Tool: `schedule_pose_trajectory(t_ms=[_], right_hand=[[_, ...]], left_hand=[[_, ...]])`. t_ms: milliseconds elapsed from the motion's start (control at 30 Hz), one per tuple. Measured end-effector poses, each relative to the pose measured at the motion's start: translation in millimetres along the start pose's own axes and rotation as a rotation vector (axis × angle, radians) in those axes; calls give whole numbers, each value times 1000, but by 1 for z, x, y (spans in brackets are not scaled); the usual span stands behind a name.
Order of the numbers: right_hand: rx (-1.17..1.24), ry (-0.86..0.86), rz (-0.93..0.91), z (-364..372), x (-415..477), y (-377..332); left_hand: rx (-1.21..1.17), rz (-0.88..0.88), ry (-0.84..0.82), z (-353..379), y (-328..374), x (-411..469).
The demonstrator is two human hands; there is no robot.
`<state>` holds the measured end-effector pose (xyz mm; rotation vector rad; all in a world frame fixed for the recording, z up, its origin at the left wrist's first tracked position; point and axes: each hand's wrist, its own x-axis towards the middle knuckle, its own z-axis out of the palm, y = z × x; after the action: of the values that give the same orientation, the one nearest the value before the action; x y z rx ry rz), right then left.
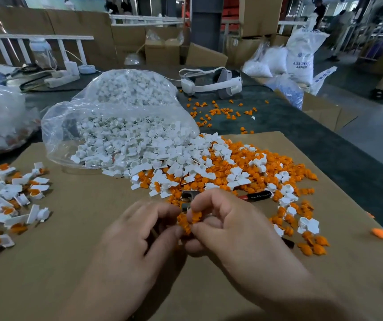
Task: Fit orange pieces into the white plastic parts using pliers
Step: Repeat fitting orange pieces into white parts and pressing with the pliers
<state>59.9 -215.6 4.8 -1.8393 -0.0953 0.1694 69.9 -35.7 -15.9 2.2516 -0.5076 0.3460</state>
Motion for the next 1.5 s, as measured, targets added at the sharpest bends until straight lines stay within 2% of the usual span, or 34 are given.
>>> schedule_pose_trajectory(t_ms=[100, 167, 233, 400, 500, 600, 700, 767, 1100, 1367, 1500], right_hand=[[-500, 128, -230, 2, -4, -2], [-650, 146, -342, 3, -5, -4], [-704, 137, -385, 3, -3, -4], [-694, 81, -397, 2, 0, 0], [-700, 65, -413, 2, 1, 1], [-704, 59, -399, 1, 1, 0], [-667, 32, -364, 1, 1, -1], [-632, 6, -342, 1, 1, -4], [-611, -67, -375, -1, -1, -9], [-633, -84, -403, 2, -1, -6], [-660, -24, -400, 2, -2, 1]], left_hand=[[30, -30, -30, 2, -3, 1], [35, -39, -46, 3, -4, 1], [46, -42, -74, 4, -6, 0], [0, -27, -93, 4, -5, 1], [-44, -51, 0, 4, -8, 2], [-68, -151, 117, 1, -20, 8], [-50, -313, 148, -1, -33, 18], [34, -343, 151, -3, -35, 28], [542, -325, -14, 0, -62, 139], [456, -264, -16, 8, -55, 118], [442, -231, -7, 8, -49, 94]])
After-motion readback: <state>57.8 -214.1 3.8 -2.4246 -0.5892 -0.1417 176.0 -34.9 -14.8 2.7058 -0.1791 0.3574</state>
